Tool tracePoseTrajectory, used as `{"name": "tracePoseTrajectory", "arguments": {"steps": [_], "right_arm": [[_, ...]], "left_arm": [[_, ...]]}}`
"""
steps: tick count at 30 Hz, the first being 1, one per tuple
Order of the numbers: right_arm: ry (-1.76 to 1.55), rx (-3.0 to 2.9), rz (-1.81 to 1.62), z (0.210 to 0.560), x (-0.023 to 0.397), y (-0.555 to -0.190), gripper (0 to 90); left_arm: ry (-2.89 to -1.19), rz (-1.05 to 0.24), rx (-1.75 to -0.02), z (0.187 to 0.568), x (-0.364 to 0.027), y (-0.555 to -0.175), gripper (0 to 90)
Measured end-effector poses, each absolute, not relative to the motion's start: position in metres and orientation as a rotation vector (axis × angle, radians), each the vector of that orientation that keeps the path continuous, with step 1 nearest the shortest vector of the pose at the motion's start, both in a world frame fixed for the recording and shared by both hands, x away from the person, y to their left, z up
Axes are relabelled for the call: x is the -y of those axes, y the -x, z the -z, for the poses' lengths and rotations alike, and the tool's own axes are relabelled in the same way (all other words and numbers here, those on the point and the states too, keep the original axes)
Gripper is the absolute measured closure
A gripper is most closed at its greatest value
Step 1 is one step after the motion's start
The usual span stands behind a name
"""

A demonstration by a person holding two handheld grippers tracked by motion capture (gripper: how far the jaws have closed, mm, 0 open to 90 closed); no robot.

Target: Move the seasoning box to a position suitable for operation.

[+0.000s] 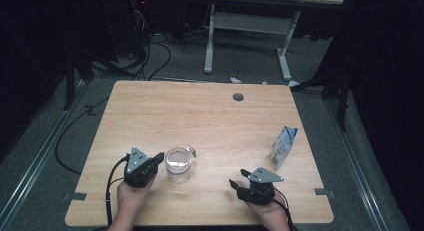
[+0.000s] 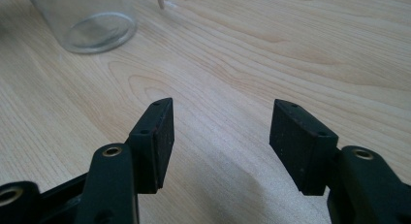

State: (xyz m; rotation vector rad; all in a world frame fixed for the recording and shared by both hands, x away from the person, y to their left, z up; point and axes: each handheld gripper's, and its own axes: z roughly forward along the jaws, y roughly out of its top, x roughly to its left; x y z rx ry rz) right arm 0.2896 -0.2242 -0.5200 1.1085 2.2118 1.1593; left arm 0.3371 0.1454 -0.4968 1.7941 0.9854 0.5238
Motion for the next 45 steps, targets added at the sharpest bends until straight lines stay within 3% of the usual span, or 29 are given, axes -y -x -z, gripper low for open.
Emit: {"name": "tracePoseTrajectory", "arguments": {"steps": [45], "right_arm": [[-1.096,-2.139,-1.175,0.515,0.216,-0.289,44.0]], "left_arm": [[-1.841,-0.466,-0.878,0.498,-0.118,-0.293,89.9]]}}
